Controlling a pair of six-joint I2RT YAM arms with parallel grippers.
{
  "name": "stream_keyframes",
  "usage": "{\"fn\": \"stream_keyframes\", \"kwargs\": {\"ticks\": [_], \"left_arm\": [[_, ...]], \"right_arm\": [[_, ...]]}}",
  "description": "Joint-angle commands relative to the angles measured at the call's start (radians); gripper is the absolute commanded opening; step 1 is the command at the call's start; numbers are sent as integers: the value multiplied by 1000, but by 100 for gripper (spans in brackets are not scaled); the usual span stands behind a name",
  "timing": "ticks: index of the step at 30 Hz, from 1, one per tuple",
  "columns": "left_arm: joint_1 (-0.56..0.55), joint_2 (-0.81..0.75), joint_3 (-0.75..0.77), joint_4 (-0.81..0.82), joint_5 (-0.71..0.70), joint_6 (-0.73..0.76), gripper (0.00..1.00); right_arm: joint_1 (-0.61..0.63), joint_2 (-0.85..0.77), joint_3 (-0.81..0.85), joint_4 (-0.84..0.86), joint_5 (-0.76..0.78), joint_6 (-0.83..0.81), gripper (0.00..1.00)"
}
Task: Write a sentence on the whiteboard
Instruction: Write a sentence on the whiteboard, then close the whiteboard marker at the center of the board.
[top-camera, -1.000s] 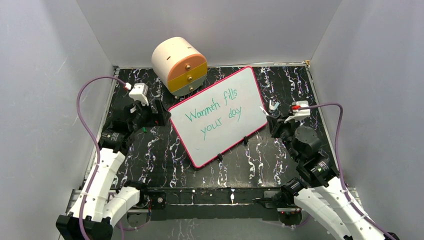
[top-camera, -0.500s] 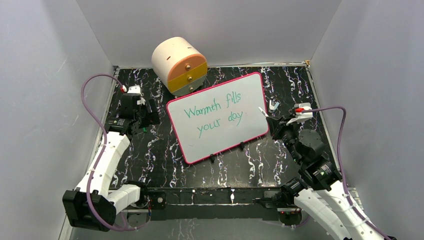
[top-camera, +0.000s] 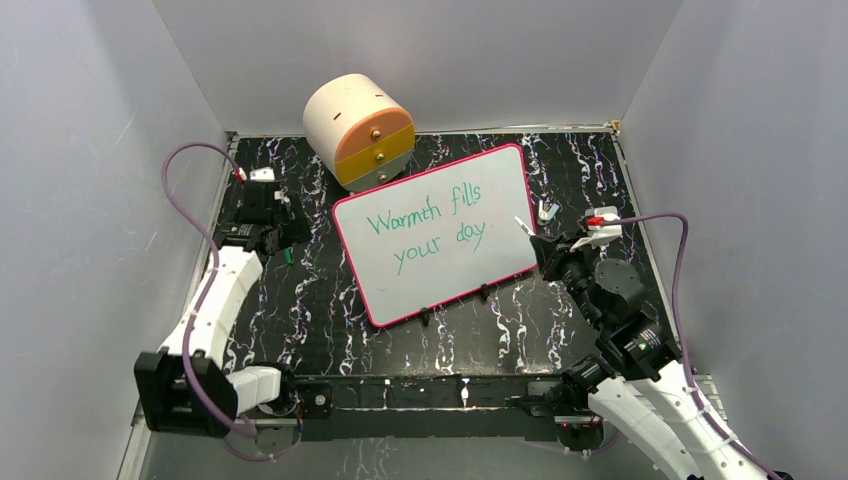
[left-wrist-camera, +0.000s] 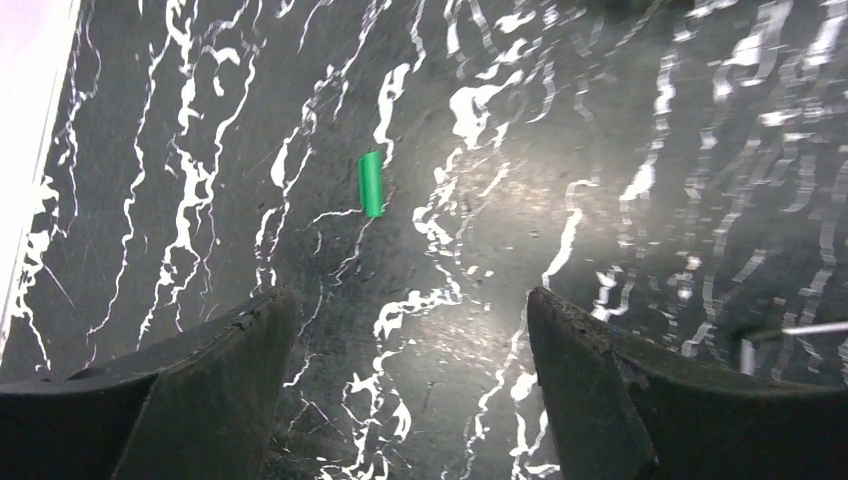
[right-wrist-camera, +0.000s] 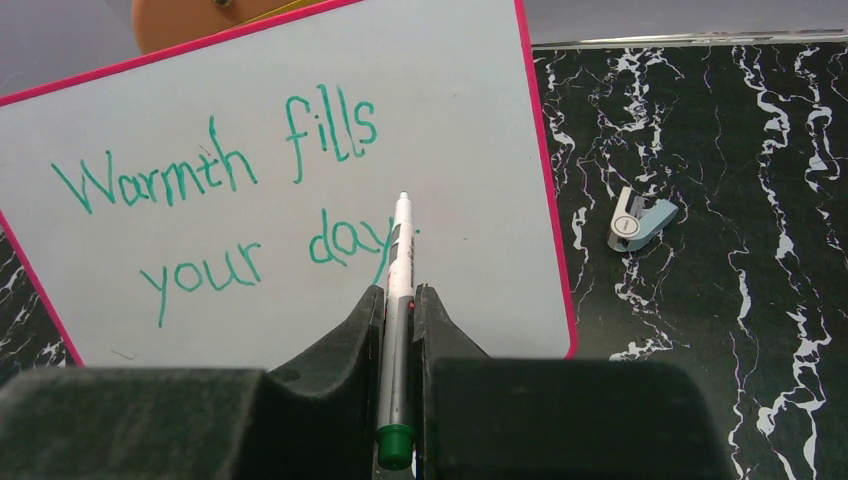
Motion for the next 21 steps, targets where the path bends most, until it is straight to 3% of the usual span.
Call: {"fn": "stream_keyframes", "kwargs": {"ticks": [1,12,21], "left_arm": [[54,107,-25,36,-42,-36,78],[141,423,15,85,-41,-16,50],[174,521,48,118,37,3,44]], "right_arm": [[-3,-15,8,53,-4,0,0],[-3,-21,11,49,3,-2,0],[-3,-8,4,56,3,0,0]]}}
